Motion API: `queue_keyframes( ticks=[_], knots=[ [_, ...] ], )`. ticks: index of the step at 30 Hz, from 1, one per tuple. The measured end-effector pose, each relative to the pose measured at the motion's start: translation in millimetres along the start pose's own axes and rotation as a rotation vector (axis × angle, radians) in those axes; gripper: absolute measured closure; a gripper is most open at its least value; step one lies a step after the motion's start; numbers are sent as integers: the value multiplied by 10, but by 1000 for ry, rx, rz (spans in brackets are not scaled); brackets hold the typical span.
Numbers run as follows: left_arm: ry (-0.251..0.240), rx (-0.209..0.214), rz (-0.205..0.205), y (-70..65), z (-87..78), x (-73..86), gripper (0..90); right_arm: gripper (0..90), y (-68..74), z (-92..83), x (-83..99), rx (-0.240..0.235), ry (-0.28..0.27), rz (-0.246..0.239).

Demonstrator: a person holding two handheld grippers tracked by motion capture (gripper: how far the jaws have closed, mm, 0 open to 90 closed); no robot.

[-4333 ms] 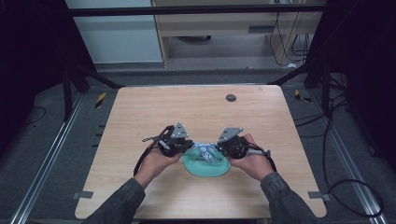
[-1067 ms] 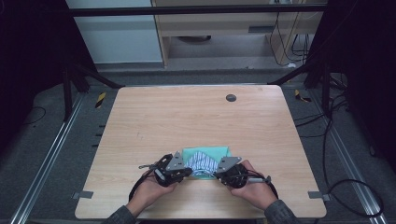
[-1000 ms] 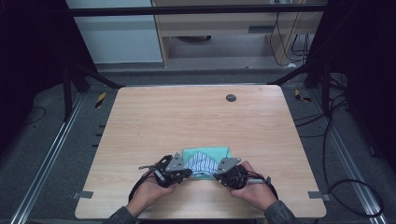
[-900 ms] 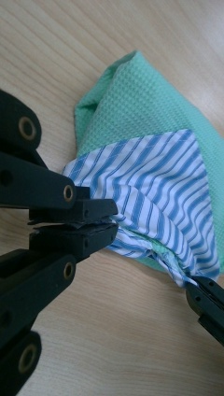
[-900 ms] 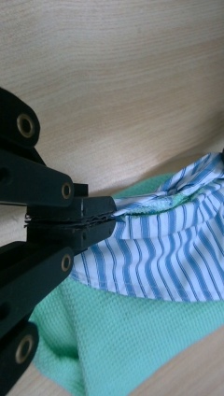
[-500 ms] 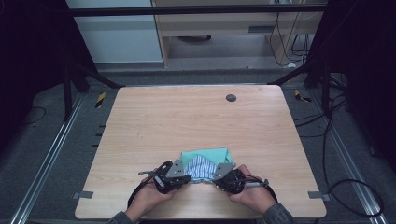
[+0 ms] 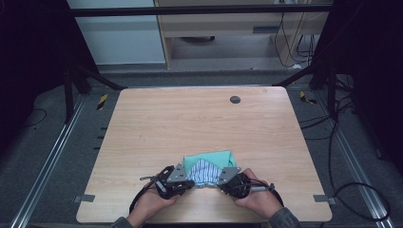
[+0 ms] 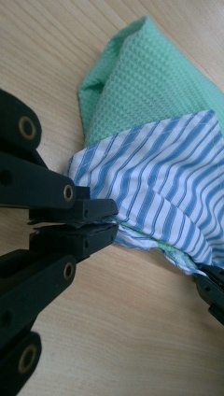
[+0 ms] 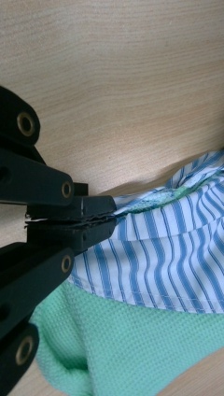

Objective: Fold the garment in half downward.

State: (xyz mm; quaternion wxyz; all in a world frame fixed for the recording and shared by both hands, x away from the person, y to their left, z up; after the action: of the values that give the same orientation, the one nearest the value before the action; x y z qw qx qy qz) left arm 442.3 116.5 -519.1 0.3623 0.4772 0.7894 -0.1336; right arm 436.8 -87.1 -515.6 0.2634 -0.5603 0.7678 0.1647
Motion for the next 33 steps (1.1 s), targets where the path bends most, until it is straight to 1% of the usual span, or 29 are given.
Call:
queue_keyframes(
  ticks=[2,3,5,9,12,13,15,19,20,22,25,27,30,31,33],
  knots=[
    [-19,-3,-17,-22,-46,1,839,770,17,-24,15,5,-22,11],
    [-25,-1,-22,-33,-78,5,815,719,28,-41,26,12,-34,27],
    [-40,-8,-35,-36,-154,18,761,660,47,-97,70,25,-52,53],
    [-69,-20,-61,-13,-270,41,712,573,47,-179,172,52,-71,92],
    [-84,-50,-79,48,-329,56,647,528,16,-232,239,73,-89,130],
    [-93,-65,-92,87,-346,65,625,514,1,-241,253,77,-91,135],
    [-94,-87,-112,161,-367,89,592,475,-48,-266,291,97,-98,160],
    [-88,-134,-146,292,-382,144,486,398,-149,-293,348,126,-104,197],
    [-85,-147,-158,325,-385,161,468,378,-167,-296,357,132,-106,203],
    [-81,-171,-181,393,-390,192,420,324,-210,-300,379,144,-104,230],
    [-75,-204,-223,488,-400,235,366,258,-280,-309,407,175,-110,266],
    [-67,-228,-253,557,-407,273,315,201,-328,-314,426,180,-110,303],
    [-56,-262,-282,640,-407,325,253,147,-394,-321,462,199,-109,335],
    [-52,-273,-287,663,-405,340,238,141,-419,-323,476,205,-107,347],
    [-35,-292,-308,724,-401,386,208,128,-465,-335,503,227,-115,363]
  ],
)
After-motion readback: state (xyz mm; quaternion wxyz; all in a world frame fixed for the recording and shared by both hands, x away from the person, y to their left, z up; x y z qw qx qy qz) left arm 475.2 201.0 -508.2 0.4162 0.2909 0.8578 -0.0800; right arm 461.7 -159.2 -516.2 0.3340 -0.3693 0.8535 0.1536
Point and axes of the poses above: each handheld gripper's, and its own axes: z roughly forward along the jaws, x roughly out of its underside, y roughly to its left, the point moved 4 cm from there along z, roughly forward along the jaws, and after that the axes turned 9 degrees about -x, right-handed, at the moved point
